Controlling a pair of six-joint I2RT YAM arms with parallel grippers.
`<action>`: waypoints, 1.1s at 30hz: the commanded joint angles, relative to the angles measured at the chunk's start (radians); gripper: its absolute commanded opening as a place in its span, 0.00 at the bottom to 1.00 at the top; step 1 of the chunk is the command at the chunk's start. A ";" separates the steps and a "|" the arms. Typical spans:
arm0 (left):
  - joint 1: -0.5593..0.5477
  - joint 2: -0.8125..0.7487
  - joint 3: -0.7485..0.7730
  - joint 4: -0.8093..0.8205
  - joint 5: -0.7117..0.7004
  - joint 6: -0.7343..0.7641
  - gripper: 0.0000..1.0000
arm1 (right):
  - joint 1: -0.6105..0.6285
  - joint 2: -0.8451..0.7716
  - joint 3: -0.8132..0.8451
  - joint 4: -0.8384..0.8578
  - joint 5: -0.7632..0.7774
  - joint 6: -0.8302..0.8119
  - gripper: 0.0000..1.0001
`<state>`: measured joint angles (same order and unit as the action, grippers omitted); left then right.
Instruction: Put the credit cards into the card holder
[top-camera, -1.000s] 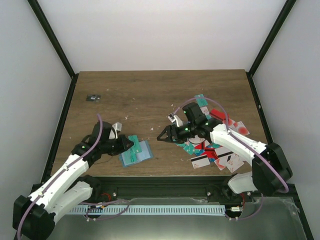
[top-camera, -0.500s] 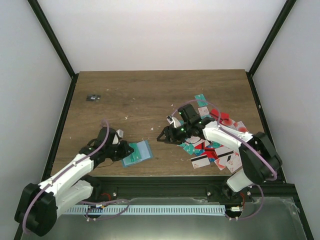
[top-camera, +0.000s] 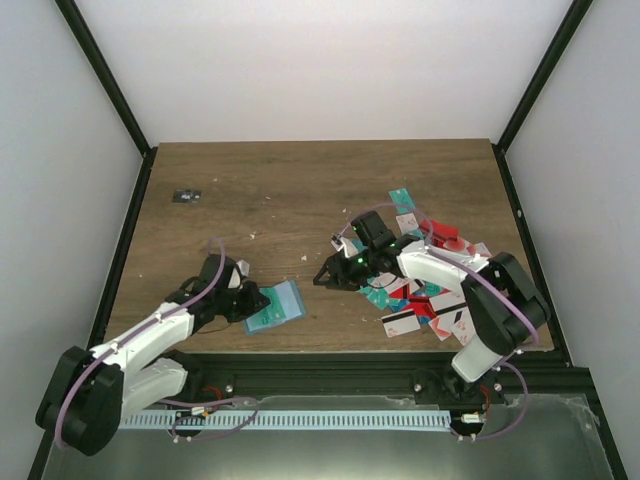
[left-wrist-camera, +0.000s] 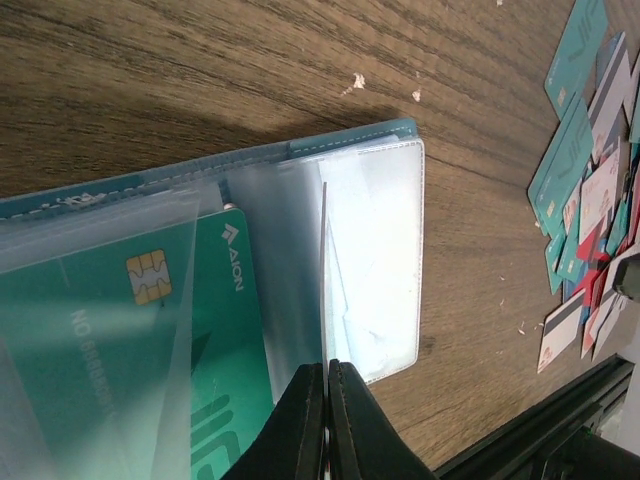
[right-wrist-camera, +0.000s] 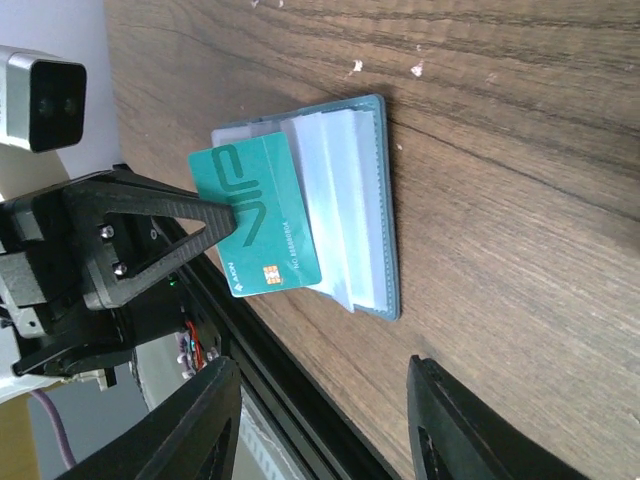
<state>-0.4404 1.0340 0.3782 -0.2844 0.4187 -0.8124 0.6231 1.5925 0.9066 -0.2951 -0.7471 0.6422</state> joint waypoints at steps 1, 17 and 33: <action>0.012 0.013 -0.010 0.016 0.012 -0.009 0.04 | -0.006 0.044 0.055 0.025 0.006 -0.008 0.47; 0.075 0.042 -0.056 0.046 0.124 -0.010 0.04 | 0.054 0.236 0.162 0.029 0.027 -0.043 0.40; 0.086 0.135 -0.064 0.129 0.165 0.027 0.04 | 0.093 0.353 0.185 -0.002 0.057 -0.074 0.24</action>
<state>-0.3595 1.1496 0.3378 -0.1719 0.5892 -0.8074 0.6941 1.9171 1.0523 -0.2874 -0.7025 0.5854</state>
